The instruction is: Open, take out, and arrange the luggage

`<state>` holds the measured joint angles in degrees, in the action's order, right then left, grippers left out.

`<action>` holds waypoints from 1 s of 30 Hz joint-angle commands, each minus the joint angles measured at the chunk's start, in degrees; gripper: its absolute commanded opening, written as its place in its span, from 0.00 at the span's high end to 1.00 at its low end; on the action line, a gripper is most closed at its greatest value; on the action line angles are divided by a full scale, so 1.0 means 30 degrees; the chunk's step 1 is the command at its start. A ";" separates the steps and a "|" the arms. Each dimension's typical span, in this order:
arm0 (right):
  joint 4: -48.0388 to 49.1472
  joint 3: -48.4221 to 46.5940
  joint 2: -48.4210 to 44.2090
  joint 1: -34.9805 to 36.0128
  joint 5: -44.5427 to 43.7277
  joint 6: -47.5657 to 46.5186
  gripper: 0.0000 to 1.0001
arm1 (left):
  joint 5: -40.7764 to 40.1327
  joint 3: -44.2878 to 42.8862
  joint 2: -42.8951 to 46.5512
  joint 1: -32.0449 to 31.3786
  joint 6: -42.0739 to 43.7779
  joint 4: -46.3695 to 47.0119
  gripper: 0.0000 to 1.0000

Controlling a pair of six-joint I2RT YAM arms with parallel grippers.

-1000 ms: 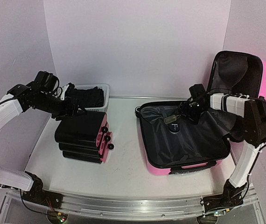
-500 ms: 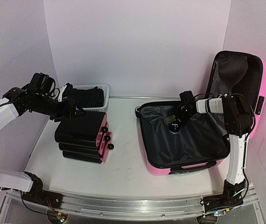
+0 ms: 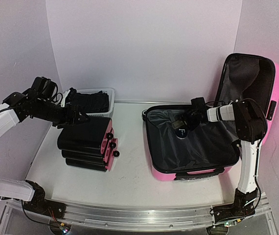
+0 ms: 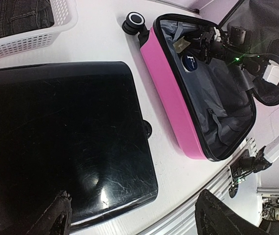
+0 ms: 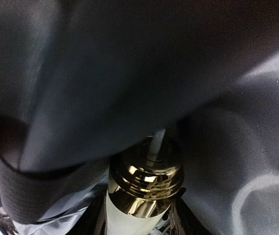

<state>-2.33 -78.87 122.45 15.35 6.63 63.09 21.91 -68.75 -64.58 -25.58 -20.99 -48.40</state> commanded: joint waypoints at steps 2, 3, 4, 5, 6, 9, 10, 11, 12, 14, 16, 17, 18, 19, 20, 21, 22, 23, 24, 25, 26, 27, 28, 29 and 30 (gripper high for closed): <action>0.2541 0.1157 -0.1444 -0.0872 0.0615 0.0384 0.83 | 0.0818 -0.0382 -0.0194 -0.0043 -0.0152 0.0806 0.12; 0.2806 0.1447 -0.1696 -0.0870 0.0695 0.0360 0.83 | 0.0966 -0.0401 -0.0214 -0.0029 -0.0198 0.0888 0.12; 0.3091 0.1736 -0.1940 -0.0885 0.0792 0.0321 0.83 | 0.1054 -0.0429 -0.0246 -0.0027 -0.0258 0.0928 0.12; 0.3303 0.1988 -0.2182 -0.0872 0.0962 0.0202 0.84 | 0.1087 -0.0432 -0.0257 -0.0034 -0.0292 0.0951 0.12; 0.3395 0.2155 -0.2436 -0.0870 0.1192 -0.0051 0.84 | 0.1106 -0.0462 -0.0266 -0.0042 -0.0322 0.0994 0.12; 0.4040 0.3265 -0.3431 -0.0871 0.1593 -0.0786 0.84 | 0.1163 -0.0489 -0.0306 -0.0027 -0.0355 0.1031 0.12; 0.4403 0.3739 -0.3863 -0.0885 0.1604 -0.1035 0.84 | 0.1189 -0.0465 -0.0353 -0.0031 -0.0381 0.1052 0.12; 0.4719 0.4102 -0.4254 -0.0916 0.1775 -0.1304 0.84 | 0.1206 -0.0484 -0.0421 -0.0027 -0.0399 0.1091 0.12; 0.4920 0.4364 -0.4610 -0.0931 0.1935 -0.1638 0.84 | 0.1260 -0.0520 -0.0481 -0.0031 -0.0412 0.1131 0.12; 0.5029 0.4850 -0.5528 -0.0930 0.2167 -0.2397 0.84 | 0.1455 -0.0542 -0.0637 -0.0033 -0.0474 0.1297 0.12; 0.5053 0.5500 -0.6600 -0.0931 0.2208 -0.3381 0.84 | 0.1795 -0.0578 -0.0808 -0.0031 -0.0524 0.1561 0.12; 0.5053 0.5828 -0.7152 -0.0944 0.2194 -0.3813 0.84 | 0.1982 -0.0594 -0.0884 -0.0027 -0.0578 0.1696 0.12; 0.5068 0.6158 -0.7760 -0.0956 0.2188 -0.4229 0.84 | 0.2163 -0.0607 -0.0996 -0.0053 -0.0611 0.1842 0.12; 0.5109 0.6478 -0.8366 -0.0972 0.2147 -0.4637 0.84 | 0.2395 -0.0630 -0.1087 -0.0063 -0.0666 0.1951 0.12; 0.5112 0.6785 -0.8911 -0.0963 0.2230 -0.5043 0.83 | 0.2569 -0.0666 -0.1179 -0.0057 -0.0702 0.2086 0.12; 0.5112 0.6981 -0.9563 -0.0959 0.2559 -0.5515 0.84 | 0.2774 -0.0645 -0.1299 -0.0078 -0.0754 0.2213 0.12; 0.5127 0.7089 -0.9965 -0.0965 0.3201 -0.5966 0.84 | 0.3140 -0.0598 -0.1359 -0.0059 -0.0812 0.2481 0.12; 0.5202 0.7140 -1.0323 -0.0959 0.4123 -0.6509 0.84 | 0.3743 -0.0549 -0.1418 -0.0071 -0.0907 0.2888 0.12; 0.5324 0.7179 -1.0653 -0.0911 0.5187 -0.6950 0.84 | 0.4521 -0.0462 -0.1521 -0.0080 -0.1080 0.3393 0.12; 0.5519 0.7275 -1.0896 -0.0839 0.6261 -0.7192 0.84 | 0.5322 -0.0337 -0.1625 -0.0162 -0.1325 0.4134 0.12; 0.5679 0.7324 -1.1154 -0.0756 0.7472 -0.7329 0.84 | 0.6304 -0.0216 -0.1763 -0.0256 -0.1762 0.4992 0.12; 0.5747 0.7334 -1.1420 -0.0501 0.8484 -0.7350 0.84 | 0.7218 -0.0039 -0.1970 -0.0499 -0.2525 0.6187 0.13; 0.5770 0.7335 -1.1695 0.0014 0.9204 -0.7356 0.84 | 0.7933 0.0063 -0.2249 -0.0880 -0.3062 0.7460 0.13; 0.5798 0.7335 -1.1982 0.0577 0.9821 -0.7364 0.84 | 0.8367 0.0054 -0.2584 -0.1452 -0.3506 0.8896 0.14; 0.5813 0.7299 -1.2205 0.1340 1.0195 -0.7354 0.84 | 0.8520 -0.0181 -0.3003 -0.2193 -0.3672 0.9388 0.15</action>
<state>10.09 -56.90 90.37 13.52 24.91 44.16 37.98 -68.60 -70.76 -27.11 -27.00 -35.75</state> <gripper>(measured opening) 0.345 0.863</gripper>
